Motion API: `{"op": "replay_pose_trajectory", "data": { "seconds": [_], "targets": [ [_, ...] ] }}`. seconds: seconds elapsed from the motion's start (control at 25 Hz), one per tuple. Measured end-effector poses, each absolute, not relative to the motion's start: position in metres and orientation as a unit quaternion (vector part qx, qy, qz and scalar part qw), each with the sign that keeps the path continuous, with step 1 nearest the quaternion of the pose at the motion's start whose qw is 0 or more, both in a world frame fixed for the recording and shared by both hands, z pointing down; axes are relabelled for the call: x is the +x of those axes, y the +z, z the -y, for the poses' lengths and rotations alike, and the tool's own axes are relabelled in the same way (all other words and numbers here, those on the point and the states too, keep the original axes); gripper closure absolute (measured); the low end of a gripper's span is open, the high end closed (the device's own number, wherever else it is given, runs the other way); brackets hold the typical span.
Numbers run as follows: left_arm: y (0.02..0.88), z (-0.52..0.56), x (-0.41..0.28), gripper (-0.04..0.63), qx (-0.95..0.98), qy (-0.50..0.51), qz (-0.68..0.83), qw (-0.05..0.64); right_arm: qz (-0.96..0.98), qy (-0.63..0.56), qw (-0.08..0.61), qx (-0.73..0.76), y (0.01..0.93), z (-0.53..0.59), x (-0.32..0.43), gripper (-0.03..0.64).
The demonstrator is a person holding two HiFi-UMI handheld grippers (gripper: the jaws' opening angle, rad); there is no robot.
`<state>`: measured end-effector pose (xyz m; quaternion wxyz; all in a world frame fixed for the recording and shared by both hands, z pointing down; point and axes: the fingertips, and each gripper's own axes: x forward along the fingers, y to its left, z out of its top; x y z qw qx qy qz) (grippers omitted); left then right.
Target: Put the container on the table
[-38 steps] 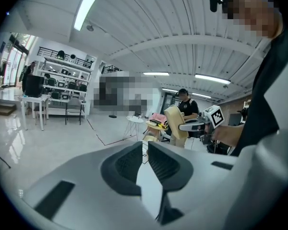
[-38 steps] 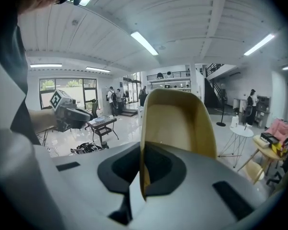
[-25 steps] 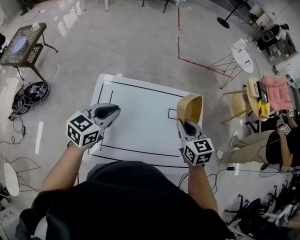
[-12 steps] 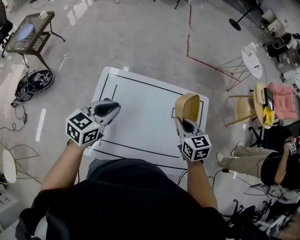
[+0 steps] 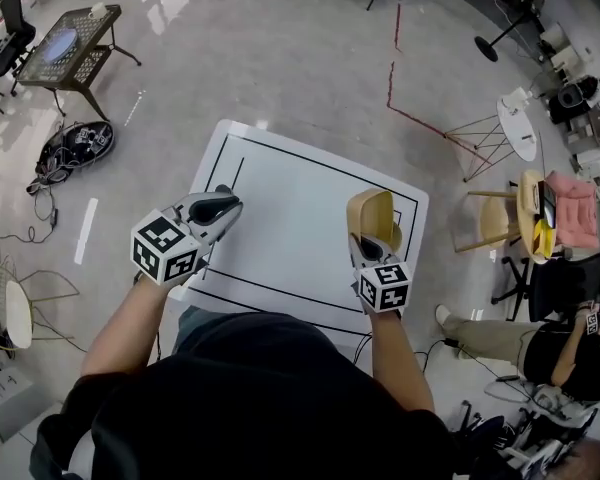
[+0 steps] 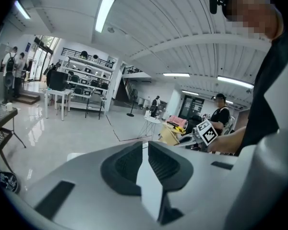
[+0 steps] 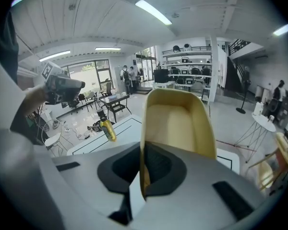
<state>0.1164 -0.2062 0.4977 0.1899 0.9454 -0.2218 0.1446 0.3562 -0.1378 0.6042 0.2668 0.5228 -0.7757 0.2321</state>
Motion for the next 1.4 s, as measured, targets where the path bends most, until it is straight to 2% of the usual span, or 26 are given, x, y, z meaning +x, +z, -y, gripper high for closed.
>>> {"op": "replay_pose_trajectory", "data": {
  "seconds": [1.4],
  "targets": [
    [0.529, 0.205, 0.079, 0.554, 0.933, 0.172, 0.237, 0.21, 0.749, 0.314, 0.365, 0.455, 0.756, 0.127, 0.318, 0.609]
  ]
}}
